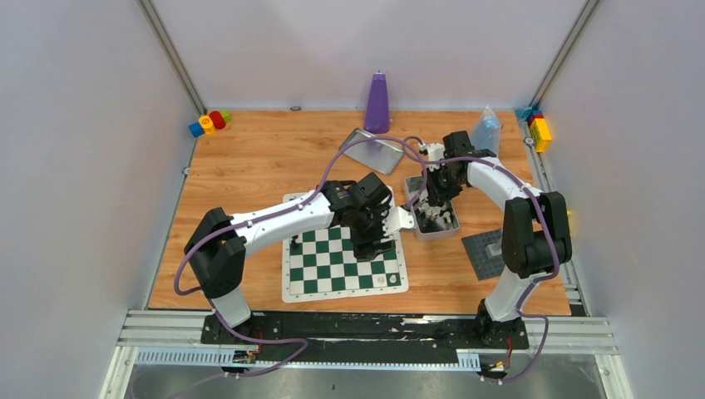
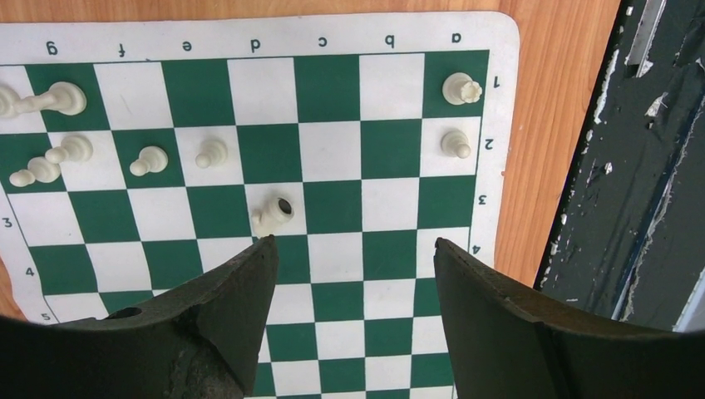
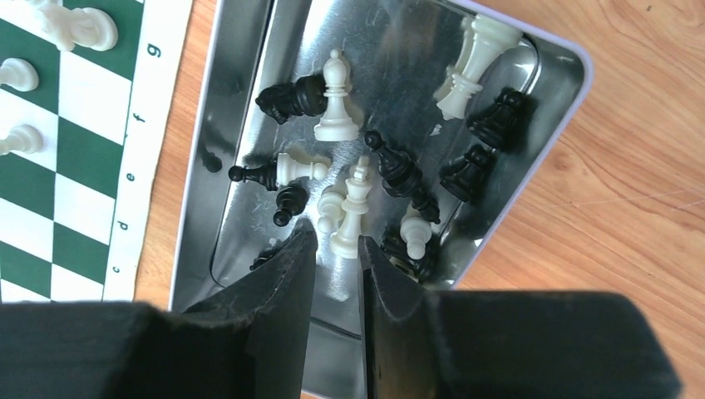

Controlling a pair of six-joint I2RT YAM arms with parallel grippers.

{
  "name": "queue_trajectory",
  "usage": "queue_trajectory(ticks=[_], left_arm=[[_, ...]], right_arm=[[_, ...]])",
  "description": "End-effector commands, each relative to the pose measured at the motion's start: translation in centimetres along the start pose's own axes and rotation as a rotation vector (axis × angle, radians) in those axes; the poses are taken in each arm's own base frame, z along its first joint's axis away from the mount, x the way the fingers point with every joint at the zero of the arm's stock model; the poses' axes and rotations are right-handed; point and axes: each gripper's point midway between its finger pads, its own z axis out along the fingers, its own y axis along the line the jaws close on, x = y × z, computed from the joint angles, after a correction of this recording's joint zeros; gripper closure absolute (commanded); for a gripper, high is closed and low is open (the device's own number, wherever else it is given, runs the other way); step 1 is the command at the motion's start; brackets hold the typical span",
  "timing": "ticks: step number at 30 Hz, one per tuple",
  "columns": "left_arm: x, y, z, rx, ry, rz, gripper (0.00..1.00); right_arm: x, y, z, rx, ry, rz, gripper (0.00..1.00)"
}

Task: Set up the chess pieces on the board
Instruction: Pick up the chess piece from the storage box.

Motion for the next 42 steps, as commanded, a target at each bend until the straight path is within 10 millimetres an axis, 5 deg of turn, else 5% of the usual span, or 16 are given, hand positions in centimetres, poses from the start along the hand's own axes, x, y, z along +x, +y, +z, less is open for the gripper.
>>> queue_trajectory(ticks=[1, 31, 42], left_arm=[[-1.1, 0.2, -1.6, -0.035, -0.055, 0.008, 0.23], [-0.7, 0.3, -1.5, -0.04, -0.046, 0.01, 0.22], [-0.9, 0.4, -1.8, -0.052, -0.052, 0.013, 0.22]], right_arm=[[-0.6, 1.0, 0.3, -0.046, -0.008, -0.004, 0.74], [1.2, 1.3, 2.6, -0.062, 0.069, 0.002, 0.84], [0.2, 1.1, 1.8, -0.045, 0.046, -0.006, 0.93]])
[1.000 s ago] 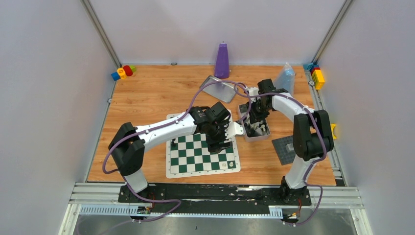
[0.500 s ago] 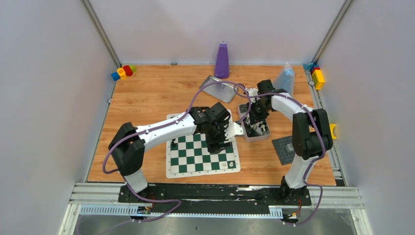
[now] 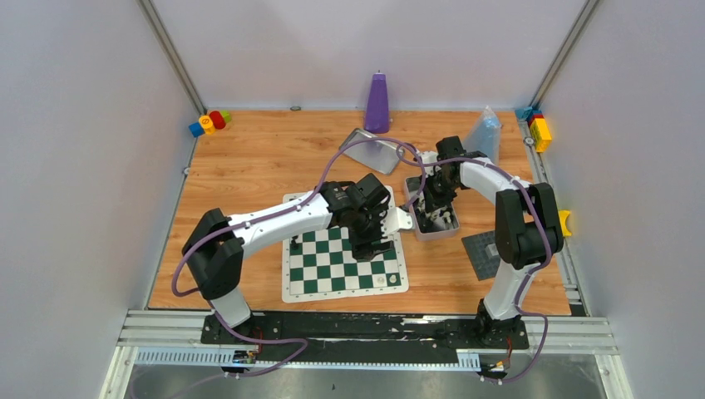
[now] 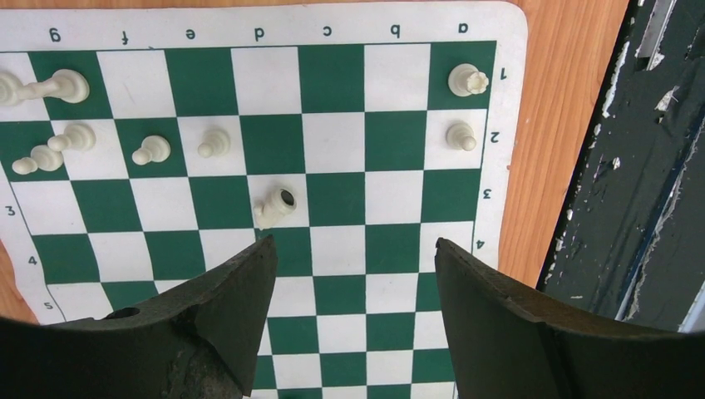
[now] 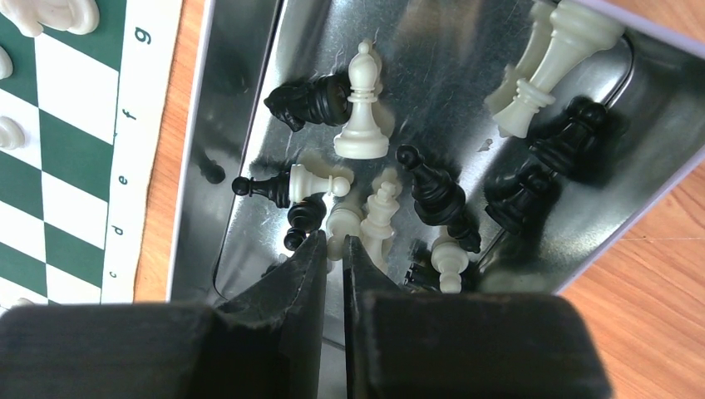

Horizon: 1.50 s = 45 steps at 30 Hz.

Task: Set up the chess pieces on the board
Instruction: Pick up the chess piece from the storage box, then place the chess piece on the chessboard.

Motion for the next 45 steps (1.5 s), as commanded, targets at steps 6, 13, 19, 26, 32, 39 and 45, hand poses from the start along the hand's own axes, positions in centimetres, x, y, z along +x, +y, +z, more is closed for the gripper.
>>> queue_trajectory(ticks=[6, 13, 19, 26, 32, 39, 45], left_arm=[[-1.5, 0.7, -2.3, -0.057, -0.075, 0.01, 0.22], [-1.4, 2.1, -3.8, -0.084, -0.111, -0.032, 0.22], [-0.4, 4.2, -5.9, -0.112, -0.152, -0.108, 0.22], [4.0, 8.4, -9.3, -0.169, -0.193, -0.306, 0.21], [7.5, 9.8, -13.3, -0.236, -0.265, -0.442, 0.2], [9.6, 11.0, -17.0, -0.325, -0.346, -0.531, 0.18], [9.8, 11.6, -18.3, -0.367, -0.382, -0.551, 0.16]], right_arm=[[-3.4, 0.6, -3.6, 0.013, -0.094, -0.03, 1.0], [-4.7, 1.8, -6.2, -0.024, -0.138, -0.049, 1.0], [-5.4, 4.6, -7.7, -0.104, -0.192, -0.107, 1.0], [-6.7, 9.7, -7.8, -0.148, -0.201, -0.253, 0.99], [-6.1, 13.1, -5.5, -0.191, -0.14, -0.333, 0.98], [-3.5, 16.7, -2.7, -0.219, -0.05, -0.434, 0.98], [-1.7, 18.3, -0.6, -0.228, 0.014, -0.487, 0.98]])
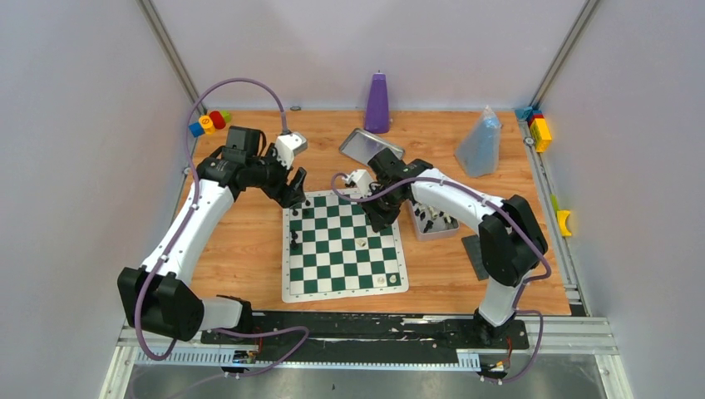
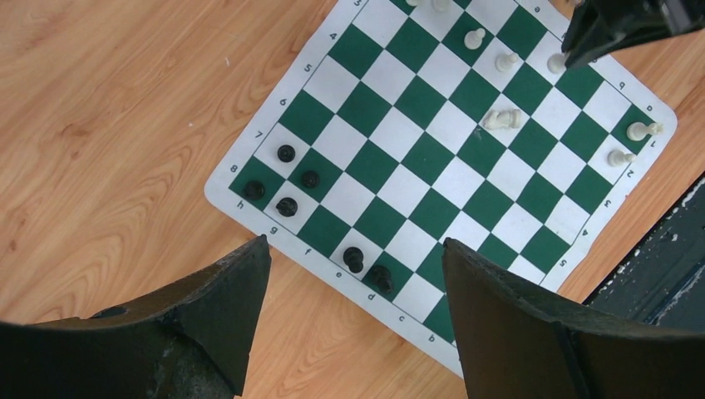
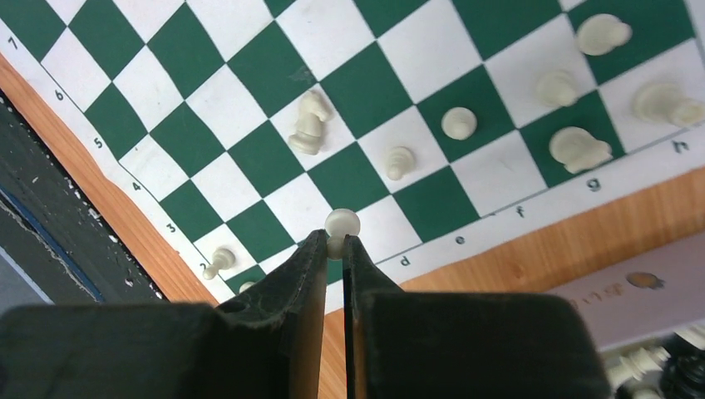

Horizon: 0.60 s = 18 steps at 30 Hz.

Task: Set up the chess pieces on the board
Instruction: Place the chess piece on the chessboard.

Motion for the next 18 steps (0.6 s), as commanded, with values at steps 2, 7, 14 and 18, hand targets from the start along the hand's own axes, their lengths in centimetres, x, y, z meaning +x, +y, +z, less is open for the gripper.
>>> queue_trajectory(ticks=[2, 7, 14, 18], left_arm=[[-0.9, -0.1, -0.7, 0.004, -0.054, -0.019, 0.16], [-0.8, -0.1, -0.6, 0.01, -0.052, -0.023, 0.16], [-0.7, -0.2, -0.3, 0.023, -0.047, -0.027, 0.16], [-0.6, -0.1, -0.2, 0.025, -0.043, -0.029, 0.16]], right_arm=[[0.2, 0.7, 2.0, -0.006, 0.029, -0.047, 0.98], [0.6, 1.2, 3.1, -0.016, 0.058, -0.059, 0.97], [1.4, 1.1, 4.3, -0.01, 0.089, -0.065, 0.97], [1.6, 1.0, 4.8, -0.013, 0.093, -0.063, 0.97]])
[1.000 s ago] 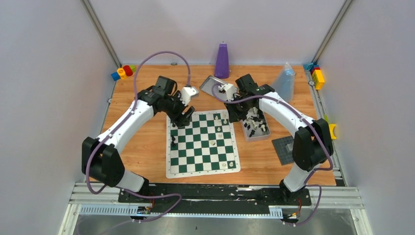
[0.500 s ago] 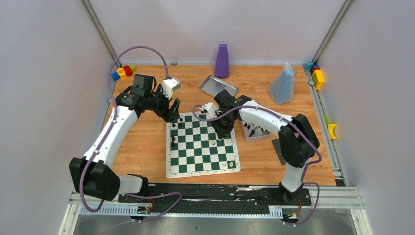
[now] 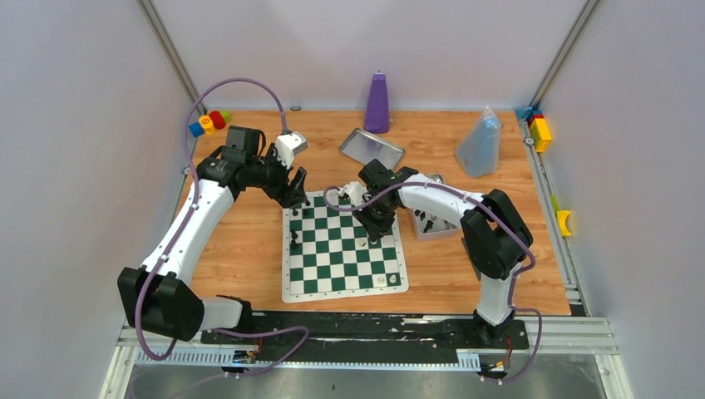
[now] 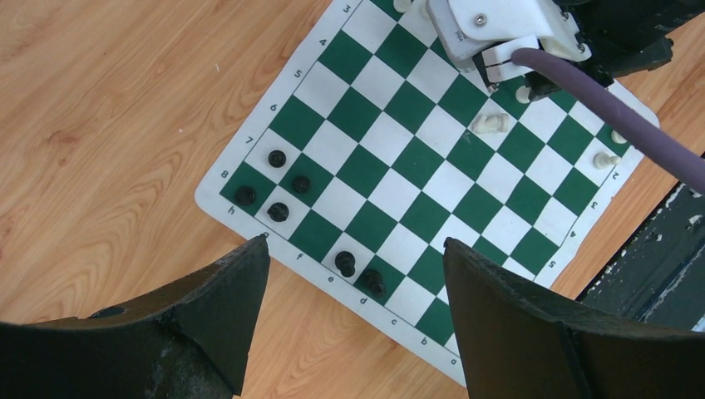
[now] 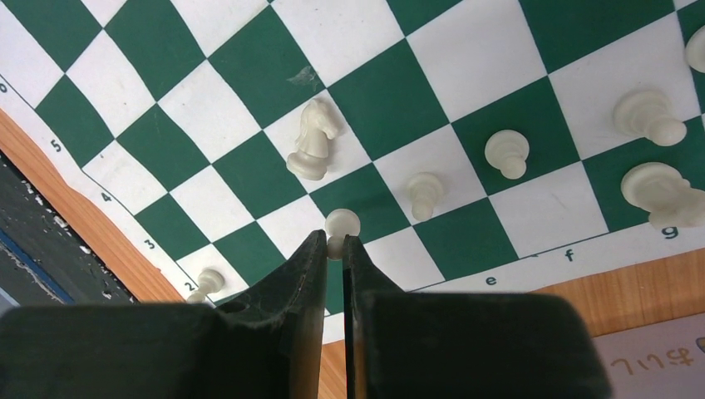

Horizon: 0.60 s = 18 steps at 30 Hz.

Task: Set up the chess pieces on the board
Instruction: Place the chess piece on the chessboard.

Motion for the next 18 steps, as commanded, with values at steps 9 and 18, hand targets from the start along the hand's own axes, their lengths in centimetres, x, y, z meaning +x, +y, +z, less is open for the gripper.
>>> queue_trajectory(ticks=[9, 18], left_arm=[[-0.29, -0.05, 0.12, 0.013, -0.022, -0.009, 0.16], [-0.18, -0.02, 0.32, 0.018, -0.018, -0.009, 0.16]], right_arm=[[0.08, -0.83, 1.44, 0.026, 0.009, -0.026, 0.95], [0.32, -0.81, 1.17, 0.031, 0.016, -0.024, 0.76]])
